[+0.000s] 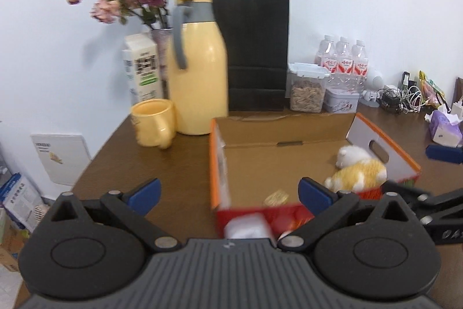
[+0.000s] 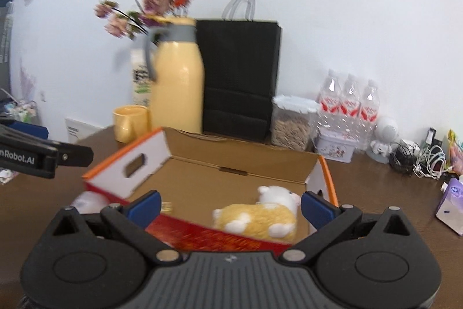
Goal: Organize objects
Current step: 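Grasp the black braided cable with the right tool while the left tool moves toward the white disc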
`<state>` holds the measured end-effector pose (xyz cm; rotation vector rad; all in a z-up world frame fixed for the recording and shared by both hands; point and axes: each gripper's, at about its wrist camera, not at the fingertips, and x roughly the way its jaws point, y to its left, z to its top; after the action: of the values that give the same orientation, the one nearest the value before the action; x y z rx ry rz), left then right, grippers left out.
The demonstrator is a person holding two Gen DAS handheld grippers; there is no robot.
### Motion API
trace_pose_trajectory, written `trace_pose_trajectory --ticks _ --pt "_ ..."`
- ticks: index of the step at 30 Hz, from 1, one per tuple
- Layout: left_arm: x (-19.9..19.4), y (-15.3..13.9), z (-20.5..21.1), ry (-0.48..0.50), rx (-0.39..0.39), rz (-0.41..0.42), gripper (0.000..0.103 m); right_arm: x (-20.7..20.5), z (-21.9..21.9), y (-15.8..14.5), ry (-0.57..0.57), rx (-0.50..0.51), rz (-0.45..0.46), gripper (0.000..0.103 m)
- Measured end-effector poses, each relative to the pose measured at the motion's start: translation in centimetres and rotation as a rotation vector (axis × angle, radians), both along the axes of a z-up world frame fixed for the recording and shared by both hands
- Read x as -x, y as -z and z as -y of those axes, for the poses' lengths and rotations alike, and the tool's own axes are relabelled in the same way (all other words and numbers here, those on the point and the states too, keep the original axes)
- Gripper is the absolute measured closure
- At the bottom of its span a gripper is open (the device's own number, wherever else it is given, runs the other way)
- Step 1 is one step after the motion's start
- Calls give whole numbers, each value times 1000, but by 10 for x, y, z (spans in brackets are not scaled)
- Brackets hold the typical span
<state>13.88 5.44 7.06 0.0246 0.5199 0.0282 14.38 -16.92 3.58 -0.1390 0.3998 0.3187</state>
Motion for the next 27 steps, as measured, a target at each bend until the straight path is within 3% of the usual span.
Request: trace_pose_trajectory --ticks 12,18,23,27 --pt "78 49 -39 -10 -25 -103 3 88 -42 26 -180 8 -6 12" --pt "84 70 -36 39 -15 -144 6 111 -59 53 -226 53 -66 28" --pt "80 82 -33 65 -4 -168 12 119 -68 72 -257 92 -110 51" --pt "77 88 -34 80 3 -185 20 115 -71 82 -258 98 -143 58"
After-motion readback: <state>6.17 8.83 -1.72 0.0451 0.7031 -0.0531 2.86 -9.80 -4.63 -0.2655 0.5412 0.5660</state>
